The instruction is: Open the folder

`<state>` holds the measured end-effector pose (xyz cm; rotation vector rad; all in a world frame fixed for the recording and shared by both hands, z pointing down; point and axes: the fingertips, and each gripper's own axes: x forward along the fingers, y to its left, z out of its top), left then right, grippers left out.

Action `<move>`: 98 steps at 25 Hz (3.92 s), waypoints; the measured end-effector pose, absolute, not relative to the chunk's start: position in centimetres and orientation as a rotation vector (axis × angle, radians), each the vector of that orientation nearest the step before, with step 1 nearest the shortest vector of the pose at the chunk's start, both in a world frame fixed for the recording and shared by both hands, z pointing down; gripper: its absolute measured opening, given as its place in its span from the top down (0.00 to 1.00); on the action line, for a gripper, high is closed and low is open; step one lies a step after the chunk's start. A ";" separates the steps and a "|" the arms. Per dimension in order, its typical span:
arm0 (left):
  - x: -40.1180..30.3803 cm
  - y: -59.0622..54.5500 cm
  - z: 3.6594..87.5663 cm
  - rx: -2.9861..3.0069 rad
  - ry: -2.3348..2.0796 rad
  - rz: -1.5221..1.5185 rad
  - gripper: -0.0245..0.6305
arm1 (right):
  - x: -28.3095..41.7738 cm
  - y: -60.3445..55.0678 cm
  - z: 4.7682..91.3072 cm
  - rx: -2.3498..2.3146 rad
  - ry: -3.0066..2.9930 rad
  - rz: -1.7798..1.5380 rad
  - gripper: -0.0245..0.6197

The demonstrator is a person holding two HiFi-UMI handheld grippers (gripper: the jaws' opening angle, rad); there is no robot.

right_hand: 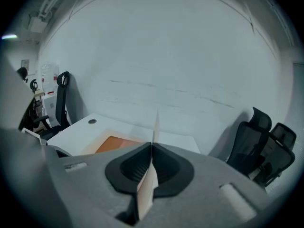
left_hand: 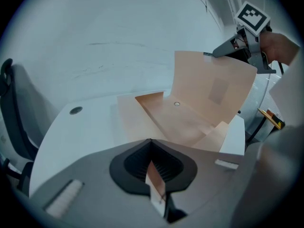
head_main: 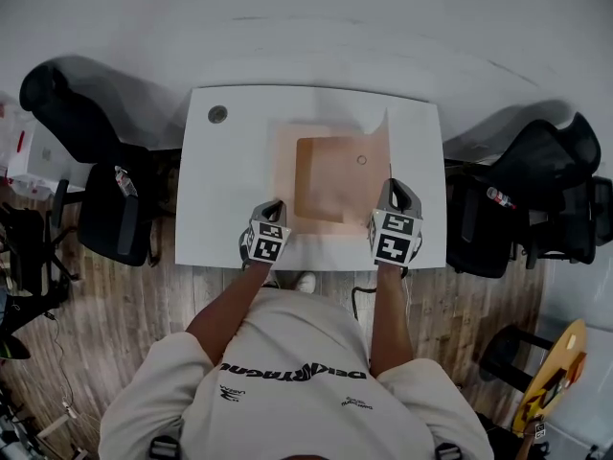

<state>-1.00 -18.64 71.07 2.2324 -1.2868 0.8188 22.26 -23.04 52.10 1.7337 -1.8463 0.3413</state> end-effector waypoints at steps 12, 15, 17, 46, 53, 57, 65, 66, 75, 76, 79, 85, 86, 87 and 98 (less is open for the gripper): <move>-1.0 -18.7 70.8 2.219 -1.254 0.785 0.96 | 23.3 -23.1 51.9 1.694 -1.791 0.262 0.95; -0.9 -18.8 70.6 2.223 -1.255 0.775 0.96 | 23.6 -23.2 52.0 1.681 -1.768 0.230 0.95; -1.0 -18.9 70.6 2.229 -1.254 0.771 0.96 | 23.7 -23.2 52.1 1.670 -1.744 0.201 0.95; -0.9 -19.5 69.9 2.275 -1.271 0.714 0.97 | 29.0 -23.8 53.3 1.453 -1.538 0.077 0.91; -0.8 -19.3 70.0 2.261 -1.256 0.723 0.97 | 30.7 -23.7 53.7 1.398 -1.501 0.091 0.90; -0.6 -19.0 69.8 2.255 -1.232 0.718 0.97 | 31.2 -23.7 53.8 1.367 -1.494 0.116 0.90; -0.9 -18.9 70.1 2.233 -1.241 0.728 0.96 | 32.2 -23.9 55.0 1.241 -1.397 0.083 0.89; -0.8 -19.0 70.0 2.244 -1.242 0.726 0.97 | 32.4 -23.9 55.2 1.231 -1.385 0.075 0.89; -1.1 -18.8 70.4 2.233 -1.244 0.744 0.97 | 33.4 -23.9 56.1 1.174 -1.235 -0.075 0.88; -1.1 -18.9 70.3 2.240 -1.244 0.742 0.97 | 33.5 -23.9 56.2 1.168 -1.220 -0.089 0.88; -0.9 -19.0 70.1 2.255 -1.245 0.736 0.96 | 34.0 -23.8 56.4 1.150 -1.173 -0.132 0.87; -0.7 -19.4 69.9 2.290 -1.245 0.730 0.97 | 35.0 -23.9 57.1 1.102 -1.092 -0.203 0.87; -0.6 -19.4 69.8 2.292 -1.241 0.730 0.97 | 35.3 -24.0 57.2 1.092 -1.078 -0.217 0.86; -0.6 -19.3 69.8 2.290 -1.237 0.730 0.97 | 35.5 -24.0 57.3 1.080 -1.062 -0.233 0.86; -1.1 -19.1 70.3 2.258 -1.227 0.748 0.97 | 35.1 -23.0 60.7 1.025 -1.097 -0.228 0.96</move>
